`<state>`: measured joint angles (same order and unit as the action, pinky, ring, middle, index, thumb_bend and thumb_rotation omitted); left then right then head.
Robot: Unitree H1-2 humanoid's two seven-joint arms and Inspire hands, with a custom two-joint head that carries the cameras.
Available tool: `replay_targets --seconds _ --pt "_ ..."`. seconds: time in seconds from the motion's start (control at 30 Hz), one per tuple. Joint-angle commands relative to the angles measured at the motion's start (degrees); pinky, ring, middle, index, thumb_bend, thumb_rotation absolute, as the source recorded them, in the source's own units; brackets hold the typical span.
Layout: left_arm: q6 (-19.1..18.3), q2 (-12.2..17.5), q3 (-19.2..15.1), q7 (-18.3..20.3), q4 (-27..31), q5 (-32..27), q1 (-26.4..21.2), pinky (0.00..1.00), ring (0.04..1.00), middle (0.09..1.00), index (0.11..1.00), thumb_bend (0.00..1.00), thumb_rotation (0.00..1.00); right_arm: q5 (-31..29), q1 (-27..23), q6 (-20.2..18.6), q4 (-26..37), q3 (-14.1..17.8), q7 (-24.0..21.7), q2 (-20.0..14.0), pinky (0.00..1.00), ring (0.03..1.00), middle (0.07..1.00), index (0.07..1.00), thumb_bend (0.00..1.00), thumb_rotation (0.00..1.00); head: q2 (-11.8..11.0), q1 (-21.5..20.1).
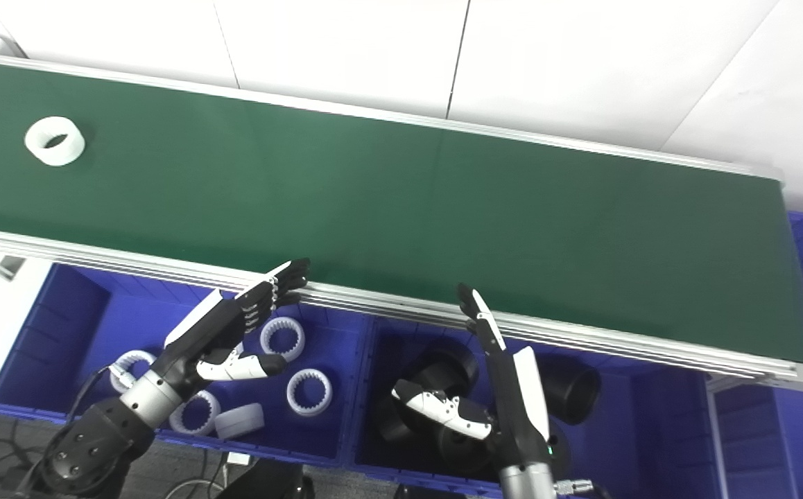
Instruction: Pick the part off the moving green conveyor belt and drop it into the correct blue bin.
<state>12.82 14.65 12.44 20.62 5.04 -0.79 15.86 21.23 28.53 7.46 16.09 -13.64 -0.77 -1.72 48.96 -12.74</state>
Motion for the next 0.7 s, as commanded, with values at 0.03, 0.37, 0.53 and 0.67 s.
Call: replay_targets --seconds 0.03,0.37,0.53,0.67 --pt "3.1 0.0 -0.2 -0.1 -0.2 -0.1 -1.9 0.93 0.961 0.975 0.959 0.75 0.54 -0.9 0.1 1.3 0.7 -0.2 0.9 0.7 0.89 0.920 0.919 0.933 0.87 0.41 0.1 -0.8" --pt "1.7 0.0 -0.2 -0.6 1.1 0.7 -1.4 0.92 0.957 0.970 0.951 0.77 0.55 0.0 1.5 0.6 1.7 -0.4 1.3 0.8 0.85 0.901 0.910 0.919 0.88 0.41 0.0 0.0" --pt "3.5 -0.5 -0.3 -0.5 -0.1 -0.2 -1.5 0.89 0.952 0.970 0.945 0.76 0.53 0.1 2.1 1.2 1.8 -0.4 1.5 0.7 0.85 0.892 0.896 0.909 0.88 0.41 0.1 0.2" --pt "3.7 -0.6 -0.4 -0.4 -0.4 -0.3 -1.2 0.88 0.941 0.961 0.935 0.78 0.54 0.1 2.6 1.6 1.6 -0.6 1.7 0.9 0.81 0.871 0.890 0.907 0.89 0.40 -0.4 0.3"
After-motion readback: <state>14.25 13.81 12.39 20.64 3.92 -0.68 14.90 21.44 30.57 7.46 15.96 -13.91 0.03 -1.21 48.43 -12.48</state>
